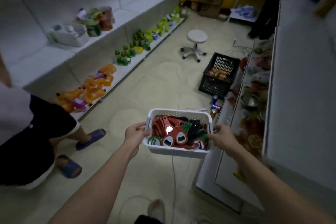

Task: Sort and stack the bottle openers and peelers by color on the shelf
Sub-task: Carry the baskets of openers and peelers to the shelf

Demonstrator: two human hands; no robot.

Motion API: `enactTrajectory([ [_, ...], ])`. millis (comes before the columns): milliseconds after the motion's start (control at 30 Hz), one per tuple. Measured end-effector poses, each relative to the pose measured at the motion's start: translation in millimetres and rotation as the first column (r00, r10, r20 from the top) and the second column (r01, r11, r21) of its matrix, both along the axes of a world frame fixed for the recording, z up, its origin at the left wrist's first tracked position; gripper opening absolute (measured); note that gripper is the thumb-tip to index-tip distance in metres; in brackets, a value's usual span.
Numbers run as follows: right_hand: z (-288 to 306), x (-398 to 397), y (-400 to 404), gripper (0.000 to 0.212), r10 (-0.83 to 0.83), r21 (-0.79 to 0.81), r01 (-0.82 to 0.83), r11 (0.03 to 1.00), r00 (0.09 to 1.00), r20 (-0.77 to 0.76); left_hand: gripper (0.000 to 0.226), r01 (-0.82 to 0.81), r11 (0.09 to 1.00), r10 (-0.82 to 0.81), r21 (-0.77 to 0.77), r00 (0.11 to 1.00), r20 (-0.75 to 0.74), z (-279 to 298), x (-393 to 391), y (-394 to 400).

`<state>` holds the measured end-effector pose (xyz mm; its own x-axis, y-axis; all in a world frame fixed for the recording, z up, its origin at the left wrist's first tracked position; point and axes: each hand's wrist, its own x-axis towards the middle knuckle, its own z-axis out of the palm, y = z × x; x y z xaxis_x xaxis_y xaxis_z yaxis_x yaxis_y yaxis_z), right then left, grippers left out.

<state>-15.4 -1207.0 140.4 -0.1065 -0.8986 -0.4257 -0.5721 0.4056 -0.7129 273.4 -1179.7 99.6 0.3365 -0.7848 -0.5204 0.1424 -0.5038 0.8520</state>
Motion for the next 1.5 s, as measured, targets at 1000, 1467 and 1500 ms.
enactTrajectory([
  [1000, 84.9, 136.4, -691.7, 0.032, -0.068, -0.127, 0.096, 0.987, 0.976, 0.205, 0.052, 0.202, 0.953, -0.189, -0.225, 0.979, 0.075, 102.5, 163.8, -707.2],
  [1467, 107.3, 260.0, -1028.6, 0.008, -0.239, -0.051, 0.272, 0.961, 0.909, 0.341, 0.041, 0.293, 0.920, -0.272, -0.260, 0.955, 0.117, 133.0, 281.1, -1076.8],
  [1500, 107.9, 261.3, -1052.1, 0.007, -0.240, -0.053, 0.273, 0.961, 0.910, 0.338, 0.042, 0.294, 0.920, -0.273, -0.261, 0.955, 0.115, 134.9, 282.1, -1099.6],
])
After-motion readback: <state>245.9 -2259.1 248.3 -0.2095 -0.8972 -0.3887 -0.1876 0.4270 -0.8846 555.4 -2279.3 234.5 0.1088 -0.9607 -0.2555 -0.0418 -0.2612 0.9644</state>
